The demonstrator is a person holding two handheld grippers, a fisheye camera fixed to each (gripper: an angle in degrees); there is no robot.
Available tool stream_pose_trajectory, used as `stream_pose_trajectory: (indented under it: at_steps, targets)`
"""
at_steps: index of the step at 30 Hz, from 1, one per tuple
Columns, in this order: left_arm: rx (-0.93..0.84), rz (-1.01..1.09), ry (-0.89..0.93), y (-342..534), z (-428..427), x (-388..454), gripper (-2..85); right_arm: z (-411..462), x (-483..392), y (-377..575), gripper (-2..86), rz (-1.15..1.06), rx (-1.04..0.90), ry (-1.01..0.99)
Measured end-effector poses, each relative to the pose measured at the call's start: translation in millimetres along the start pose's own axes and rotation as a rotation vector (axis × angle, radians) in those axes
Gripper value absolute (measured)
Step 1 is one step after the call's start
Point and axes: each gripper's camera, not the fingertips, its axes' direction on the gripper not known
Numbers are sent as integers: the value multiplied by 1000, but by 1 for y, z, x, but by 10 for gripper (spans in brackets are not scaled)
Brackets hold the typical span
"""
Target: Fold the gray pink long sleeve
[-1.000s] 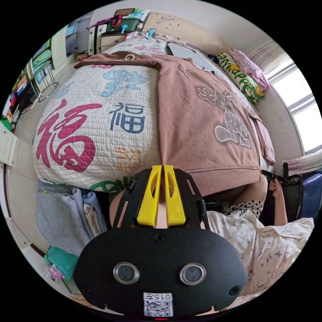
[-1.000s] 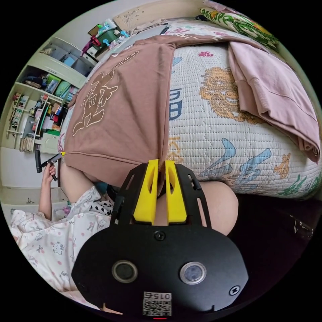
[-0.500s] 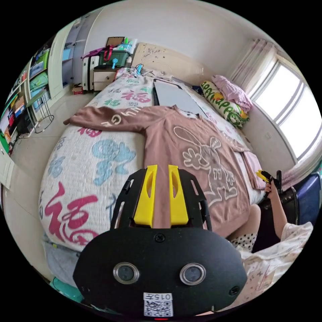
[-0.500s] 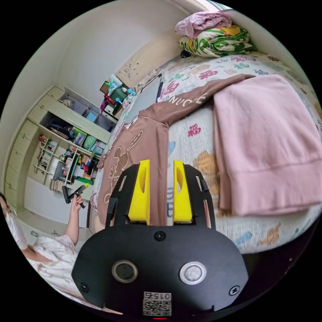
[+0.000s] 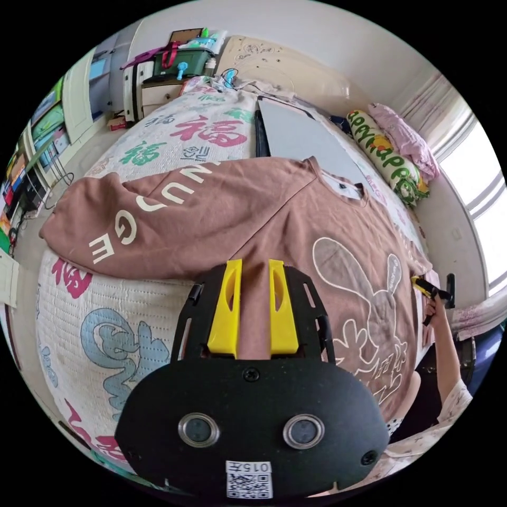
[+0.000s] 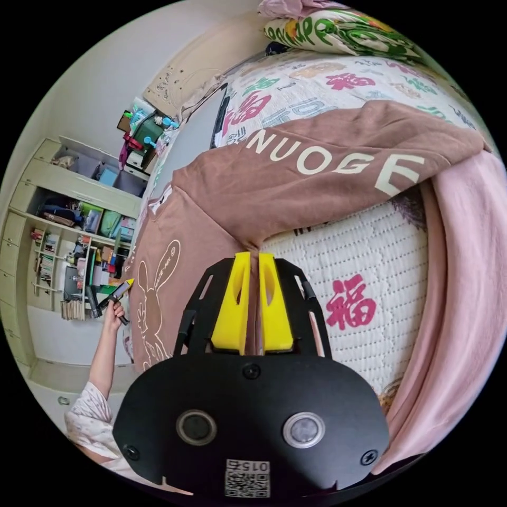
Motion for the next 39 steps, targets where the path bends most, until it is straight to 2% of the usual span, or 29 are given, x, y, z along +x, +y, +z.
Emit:
stream_pose_trajectory:
  at_steps: [7,10,12,14,17,20,23,27,32,34,39]
  targets:
    - [19,-10,45,-3,0,-2,70,29,-16,15,34,-40,-14,63]
    - [50,7,63,-7,-17,-5,65,27,-17,29,57,-81,-97,-25]
    - [96,40,85,-14,-36,-3,67,30,-21,43,67,-124,-249,-90]
    - [107,67,76,-26,-45,0,70,24,-38,55,67,-197,-282,-88]
    - [127,98,68,-54,-48,13,69,17,-97,58,52,-376,-163,-5]
    - [120,78,146,-88,-26,36,54,55,-161,37,20,-523,-32,78]
    - [69,90,140,-121,4,63,20,119,-193,1,3,-477,-7,136]
    - [52,96,9,-147,22,86,-1,181,-202,-22,-4,-344,8,150]
    - [-9,149,-136,-164,43,96,-7,239,-226,-19,-5,-456,-50,359]
    - [-1,123,-129,-165,43,93,-7,246,-232,-18,-5,-457,-22,409]
    - [-9,86,-73,-159,38,72,-7,240,-221,-15,-7,-355,-28,329]
